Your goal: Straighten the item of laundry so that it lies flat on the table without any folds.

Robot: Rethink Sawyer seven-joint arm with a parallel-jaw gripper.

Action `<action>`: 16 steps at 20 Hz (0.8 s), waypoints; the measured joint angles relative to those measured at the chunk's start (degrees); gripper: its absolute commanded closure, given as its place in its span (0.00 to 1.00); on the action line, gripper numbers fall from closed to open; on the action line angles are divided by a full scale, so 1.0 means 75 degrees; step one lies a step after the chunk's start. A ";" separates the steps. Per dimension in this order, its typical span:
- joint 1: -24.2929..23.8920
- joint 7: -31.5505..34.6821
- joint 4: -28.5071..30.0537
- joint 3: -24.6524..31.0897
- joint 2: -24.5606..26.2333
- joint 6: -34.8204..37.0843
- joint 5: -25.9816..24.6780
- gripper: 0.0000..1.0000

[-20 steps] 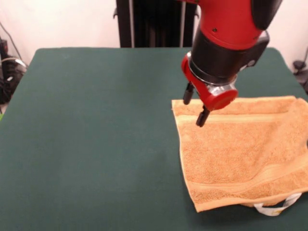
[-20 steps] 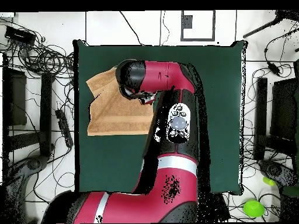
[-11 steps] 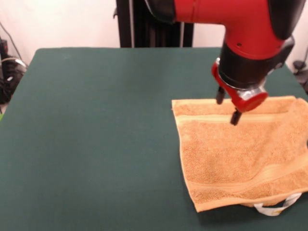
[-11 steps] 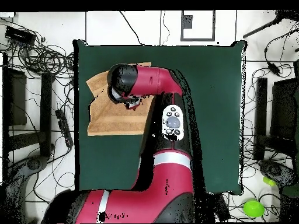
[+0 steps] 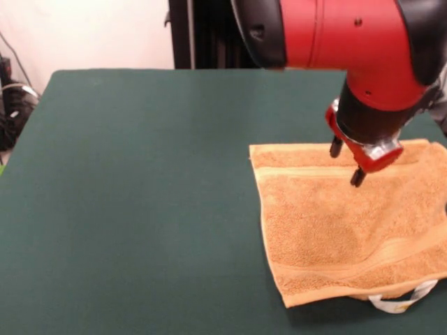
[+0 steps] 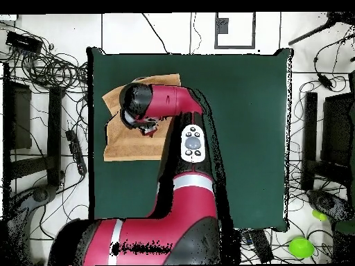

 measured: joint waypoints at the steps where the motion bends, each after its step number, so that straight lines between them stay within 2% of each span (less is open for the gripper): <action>1: 0.0053 0.0000 -0.0043 -0.0011 0.0095 0.0003 -0.0068 0.00; 7: 0.0312 0.0000 -0.0473 -0.0049 0.0594 0.0158 -0.0624 0.00; 16: 0.0385 -0.0001 -0.0985 -0.0094 0.0772 0.0701 -0.0924 0.00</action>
